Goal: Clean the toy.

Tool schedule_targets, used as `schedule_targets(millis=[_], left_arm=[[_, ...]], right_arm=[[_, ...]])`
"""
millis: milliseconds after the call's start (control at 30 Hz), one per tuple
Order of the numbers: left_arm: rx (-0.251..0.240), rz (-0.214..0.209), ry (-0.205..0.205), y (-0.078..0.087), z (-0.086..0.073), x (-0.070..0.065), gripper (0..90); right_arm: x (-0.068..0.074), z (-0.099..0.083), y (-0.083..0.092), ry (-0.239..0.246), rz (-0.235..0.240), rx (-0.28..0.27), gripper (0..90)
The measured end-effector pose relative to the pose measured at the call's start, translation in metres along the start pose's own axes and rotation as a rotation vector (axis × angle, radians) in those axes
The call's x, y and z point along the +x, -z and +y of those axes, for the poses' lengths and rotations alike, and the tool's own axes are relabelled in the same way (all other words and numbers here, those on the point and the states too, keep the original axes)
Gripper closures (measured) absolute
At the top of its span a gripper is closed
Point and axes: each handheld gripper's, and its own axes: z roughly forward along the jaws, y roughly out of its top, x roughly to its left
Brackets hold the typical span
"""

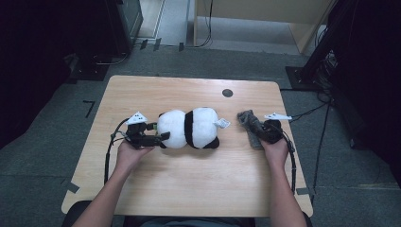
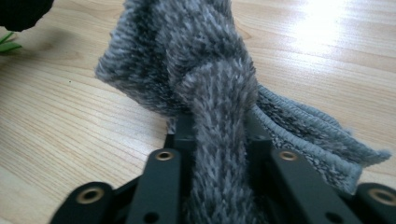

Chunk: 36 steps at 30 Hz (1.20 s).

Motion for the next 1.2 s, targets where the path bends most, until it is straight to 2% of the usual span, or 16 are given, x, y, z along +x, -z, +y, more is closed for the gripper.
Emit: schedule_targets(millis=[167,267,400,500,600,700,900,1067,1200], left_arm=[[0.001,0.003,0.008,0.001,0.0,-0.001,20.5],[0.004,0.002,0.004,0.003,0.002,-0.004,20.6],[0.004,0.017,-0.029,0.003,0.003,-0.009,20.4],[0.01,0.019,-0.029,-0.001,0.002,-0.01,17.5],[-0.002,0.019,-0.036,-0.006,-0.002,-0.009,14.2],[-0.026,0.007,-0.041,-0.009,-0.007,-0.005,12.6],[0.011,-0.004,-0.022,-0.014,-0.009,-0.003,12.7],[0.025,-0.01,-0.029,-0.011,-0.008,-0.004,24.3],[0.029,-0.015,-0.017,-0.01,-0.008,-0.004,32.3]], right_arm=[[0.004,0.009,0.003,-0.032,0.01,0.026,78.9],[0.005,0.015,0.01,-0.053,0.026,-0.002,79.0],[0.008,0.023,0.022,-0.069,0.049,-0.008,78.9],[0.016,0.031,0.031,-0.042,0.061,-0.019,78.8],[0.024,0.036,0.036,-0.048,0.13,-0.02,78.8],[0.036,0.04,0.036,-0.004,0.136,-0.008,78.7],[0.051,0.046,0.035,0.026,0.163,-0.009,78.5],[0.065,0.05,0.036,0.056,0.179,0.003,78.5],[0.076,0.056,0.04,0.076,0.193,-0.008,78.6]])
